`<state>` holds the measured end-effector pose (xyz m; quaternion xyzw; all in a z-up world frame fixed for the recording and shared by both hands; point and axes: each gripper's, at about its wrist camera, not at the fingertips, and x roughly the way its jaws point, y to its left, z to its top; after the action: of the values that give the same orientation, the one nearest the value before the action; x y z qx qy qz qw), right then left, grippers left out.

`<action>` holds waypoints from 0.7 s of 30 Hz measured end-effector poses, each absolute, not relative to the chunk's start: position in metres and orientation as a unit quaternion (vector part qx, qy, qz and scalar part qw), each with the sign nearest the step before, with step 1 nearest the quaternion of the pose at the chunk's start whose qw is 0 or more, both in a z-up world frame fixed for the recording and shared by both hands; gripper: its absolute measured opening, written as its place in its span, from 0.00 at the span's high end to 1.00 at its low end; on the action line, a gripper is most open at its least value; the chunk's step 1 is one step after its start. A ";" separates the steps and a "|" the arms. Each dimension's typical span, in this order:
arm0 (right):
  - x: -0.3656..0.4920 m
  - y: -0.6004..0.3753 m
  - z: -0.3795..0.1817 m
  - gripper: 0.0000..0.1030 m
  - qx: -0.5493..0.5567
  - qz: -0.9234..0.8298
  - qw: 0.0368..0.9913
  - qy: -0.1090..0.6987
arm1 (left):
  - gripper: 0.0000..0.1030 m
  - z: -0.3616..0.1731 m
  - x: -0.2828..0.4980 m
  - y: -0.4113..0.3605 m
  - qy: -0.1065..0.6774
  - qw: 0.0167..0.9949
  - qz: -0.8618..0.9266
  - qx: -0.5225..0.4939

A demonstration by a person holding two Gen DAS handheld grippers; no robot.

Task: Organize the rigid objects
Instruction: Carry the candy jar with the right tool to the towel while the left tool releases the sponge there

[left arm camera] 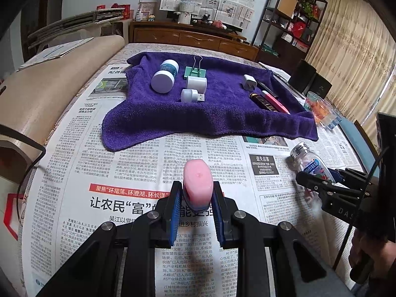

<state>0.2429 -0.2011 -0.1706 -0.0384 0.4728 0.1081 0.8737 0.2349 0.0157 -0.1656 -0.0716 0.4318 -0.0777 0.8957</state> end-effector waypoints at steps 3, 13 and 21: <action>0.240 -0.206 -0.166 0.61 -0.034 0.111 0.876 0.469 | 0.78 -0.163 0.234 0.015 0.429 0.897 -0.077 -0.070; 0.241 -0.222 -0.146 0.61 -0.027 0.116 0.883 0.455 | 0.78 -0.144 0.238 0.004 0.416 0.903 -0.088 -0.067; 0.258 -0.235 -0.125 0.61 -0.021 0.122 0.889 0.441 | 0.78 -0.124 0.257 -0.008 0.405 0.908 -0.095 -0.050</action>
<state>0.2575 -0.2352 -0.1254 -0.0205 0.4412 0.1225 0.8888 0.2573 -0.0079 -0.1240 -0.0503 0.4047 -0.0951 0.9081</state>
